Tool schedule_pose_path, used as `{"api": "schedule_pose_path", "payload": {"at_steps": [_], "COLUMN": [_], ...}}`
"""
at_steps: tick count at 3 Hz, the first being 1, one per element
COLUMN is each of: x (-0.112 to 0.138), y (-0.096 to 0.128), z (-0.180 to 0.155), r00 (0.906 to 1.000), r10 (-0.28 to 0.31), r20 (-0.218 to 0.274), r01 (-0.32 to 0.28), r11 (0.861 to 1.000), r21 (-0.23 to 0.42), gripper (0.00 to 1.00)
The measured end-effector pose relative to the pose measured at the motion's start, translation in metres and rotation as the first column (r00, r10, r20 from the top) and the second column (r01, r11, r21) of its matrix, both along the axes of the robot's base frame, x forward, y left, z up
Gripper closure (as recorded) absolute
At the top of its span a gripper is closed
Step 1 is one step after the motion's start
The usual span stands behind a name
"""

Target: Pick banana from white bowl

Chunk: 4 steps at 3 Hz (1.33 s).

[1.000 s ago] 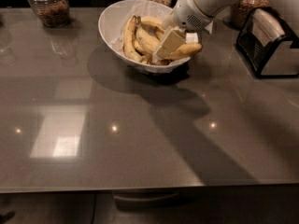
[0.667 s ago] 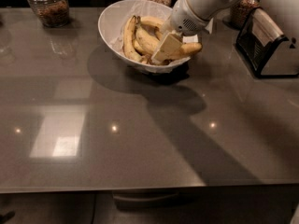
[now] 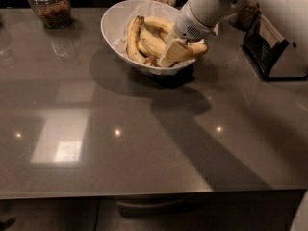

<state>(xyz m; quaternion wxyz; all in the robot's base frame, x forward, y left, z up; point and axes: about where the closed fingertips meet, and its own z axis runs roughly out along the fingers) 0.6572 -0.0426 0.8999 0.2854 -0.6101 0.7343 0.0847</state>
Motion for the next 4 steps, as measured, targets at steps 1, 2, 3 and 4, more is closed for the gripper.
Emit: {"api": "schedule_pose_path", "payload": {"at_steps": [1, 2, 3, 4], "x": [0.003, 0.004, 0.001, -0.006], "y": [-0.005, -0.011, -0.017, -0.024], "z": [-0.004, -0.004, -0.001, 0.013], "r00": [0.9997, 0.9991, 0.9984, 0.9984], "r10": [-0.023, -0.043, -0.054, -0.047], "r20": [-0.002, 0.004, 0.016, 0.030], "r01": [0.023, 0.043, 0.054, 0.047], "r11": [1.000, 0.999, 0.998, 0.999], "r21": [-0.012, -0.021, -0.017, -0.016], "gripper": [0.58, 0.81, 1.00, 1.00]}}
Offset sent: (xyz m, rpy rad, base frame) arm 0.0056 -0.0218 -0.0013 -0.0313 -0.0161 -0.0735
